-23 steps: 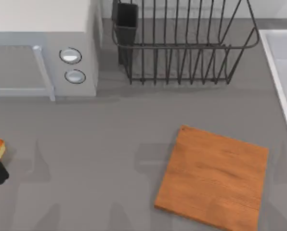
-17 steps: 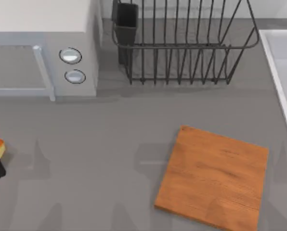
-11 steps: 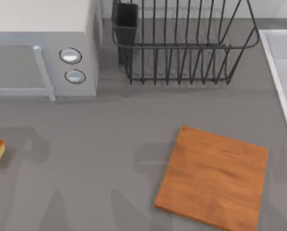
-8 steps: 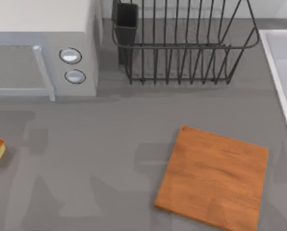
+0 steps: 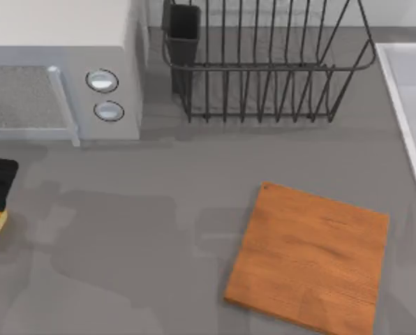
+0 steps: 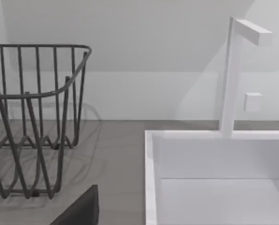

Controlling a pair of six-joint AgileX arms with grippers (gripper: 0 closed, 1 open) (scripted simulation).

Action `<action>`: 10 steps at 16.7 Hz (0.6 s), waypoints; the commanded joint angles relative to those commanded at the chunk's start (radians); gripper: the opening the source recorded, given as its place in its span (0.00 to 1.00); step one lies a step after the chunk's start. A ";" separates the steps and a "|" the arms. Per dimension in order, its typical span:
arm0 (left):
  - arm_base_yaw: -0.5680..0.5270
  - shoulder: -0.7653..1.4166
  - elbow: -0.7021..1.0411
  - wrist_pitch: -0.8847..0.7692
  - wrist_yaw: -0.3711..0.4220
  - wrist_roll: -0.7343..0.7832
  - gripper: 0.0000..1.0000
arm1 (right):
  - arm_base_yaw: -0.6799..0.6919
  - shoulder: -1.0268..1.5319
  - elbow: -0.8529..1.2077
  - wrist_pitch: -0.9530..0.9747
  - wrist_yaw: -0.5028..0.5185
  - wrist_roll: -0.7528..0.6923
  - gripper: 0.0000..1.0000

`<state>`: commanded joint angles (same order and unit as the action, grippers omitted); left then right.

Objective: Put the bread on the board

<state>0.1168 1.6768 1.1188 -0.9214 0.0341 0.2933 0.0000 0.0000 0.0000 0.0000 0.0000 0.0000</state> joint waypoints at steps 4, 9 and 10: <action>-0.007 0.140 0.119 -0.067 -0.031 0.074 1.00 | 0.000 0.000 0.000 0.000 0.000 0.000 1.00; -0.005 0.147 0.125 -0.069 -0.033 0.079 1.00 | 0.000 0.000 0.000 0.000 0.000 0.000 1.00; -0.005 0.146 0.122 -0.068 -0.033 0.079 1.00 | 0.000 0.000 0.000 0.000 0.000 0.000 1.00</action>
<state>0.1116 1.8225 1.2410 -0.9891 0.0012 0.3725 0.0000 0.0000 0.0000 0.0000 0.0000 0.0000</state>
